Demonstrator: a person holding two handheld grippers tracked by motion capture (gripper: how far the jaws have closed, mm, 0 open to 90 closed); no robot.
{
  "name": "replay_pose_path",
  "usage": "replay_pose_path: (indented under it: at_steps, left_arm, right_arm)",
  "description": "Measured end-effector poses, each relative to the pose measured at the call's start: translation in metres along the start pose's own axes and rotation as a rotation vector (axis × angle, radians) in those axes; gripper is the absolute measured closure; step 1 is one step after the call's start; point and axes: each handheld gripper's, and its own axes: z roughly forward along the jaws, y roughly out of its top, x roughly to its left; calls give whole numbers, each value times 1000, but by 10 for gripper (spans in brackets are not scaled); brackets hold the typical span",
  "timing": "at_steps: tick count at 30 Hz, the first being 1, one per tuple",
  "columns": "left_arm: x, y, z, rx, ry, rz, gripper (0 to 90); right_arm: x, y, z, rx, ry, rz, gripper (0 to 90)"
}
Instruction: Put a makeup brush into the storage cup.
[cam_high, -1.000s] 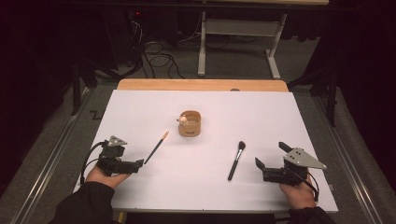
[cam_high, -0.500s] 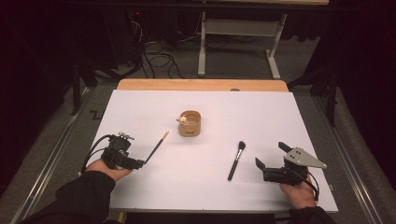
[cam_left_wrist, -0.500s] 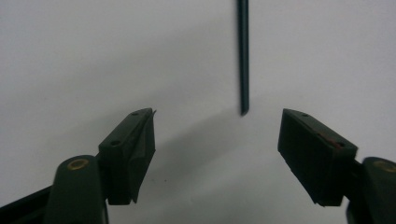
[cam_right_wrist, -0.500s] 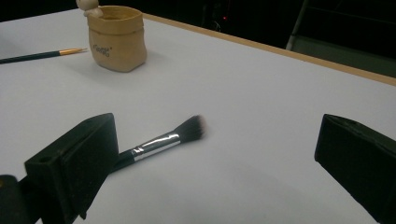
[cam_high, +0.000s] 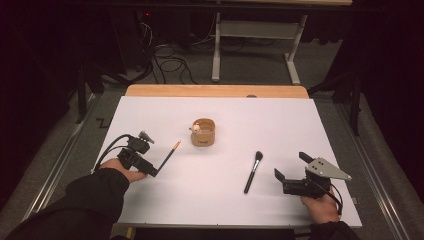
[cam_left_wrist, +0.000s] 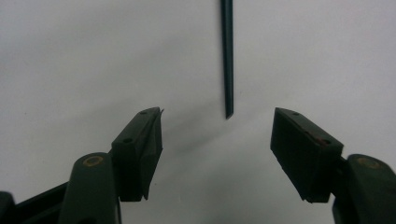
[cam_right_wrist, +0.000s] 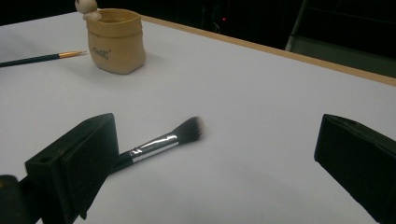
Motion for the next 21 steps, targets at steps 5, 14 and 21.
replay_pose_path:
  at_steps: [5, 14, 21]
  left_arm:
    - [-3, 13, 4, 56, -2, 23, 375]
    - [-2, 31, 6, 107, 5, 39, 413]
    - [-3, 41, 11, 124, 10, 56, 441]
  right_arm:
    - [0, 0, 0, 1, 1, -1, 7]
    - [-1, 0, 0, 1, 3, 1, 7]
    - [0, 0, 0, 2, 4, -1, 7]
